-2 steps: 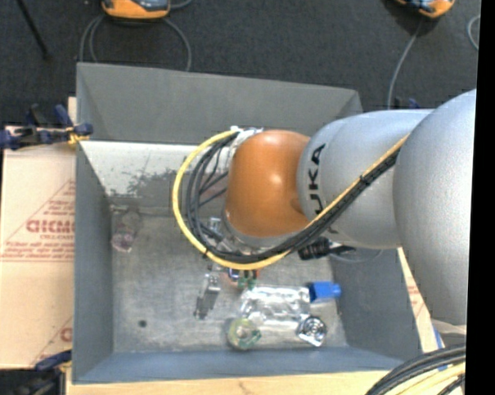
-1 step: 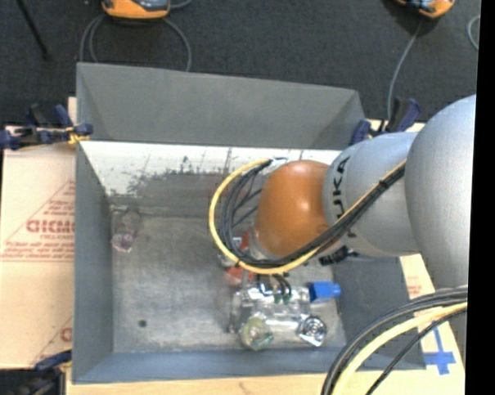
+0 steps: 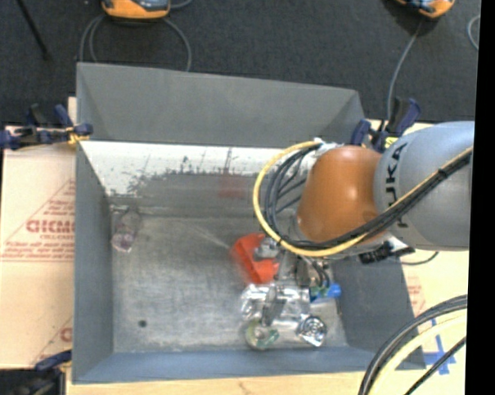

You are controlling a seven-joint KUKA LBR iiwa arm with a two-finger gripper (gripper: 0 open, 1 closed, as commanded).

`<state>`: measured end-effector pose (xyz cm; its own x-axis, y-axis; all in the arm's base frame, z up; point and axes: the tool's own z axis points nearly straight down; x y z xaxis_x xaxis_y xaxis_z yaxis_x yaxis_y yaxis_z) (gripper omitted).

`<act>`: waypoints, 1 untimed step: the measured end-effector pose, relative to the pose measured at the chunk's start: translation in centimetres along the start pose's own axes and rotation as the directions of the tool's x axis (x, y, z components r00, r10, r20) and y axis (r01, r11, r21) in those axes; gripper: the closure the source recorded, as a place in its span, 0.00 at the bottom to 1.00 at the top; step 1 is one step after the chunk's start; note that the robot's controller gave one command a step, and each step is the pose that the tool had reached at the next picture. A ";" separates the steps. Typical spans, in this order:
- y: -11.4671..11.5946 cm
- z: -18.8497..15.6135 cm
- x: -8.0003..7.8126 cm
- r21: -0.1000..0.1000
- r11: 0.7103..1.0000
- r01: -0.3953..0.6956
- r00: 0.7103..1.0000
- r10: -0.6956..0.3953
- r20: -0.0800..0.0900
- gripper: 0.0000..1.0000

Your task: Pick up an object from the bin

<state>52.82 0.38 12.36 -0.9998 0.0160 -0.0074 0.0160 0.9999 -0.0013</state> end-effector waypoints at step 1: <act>-3.3 -5.0 0.7 0.001 0.995 0.099 0.995 -0.099 0.001 0.00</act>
Offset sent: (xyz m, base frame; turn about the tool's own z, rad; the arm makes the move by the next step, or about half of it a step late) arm -0.0098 -0.0306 0.0473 -0.1027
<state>52.01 -2.95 17.36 -0.9965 -0.0835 -0.0078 -0.0835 0.9965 -0.0028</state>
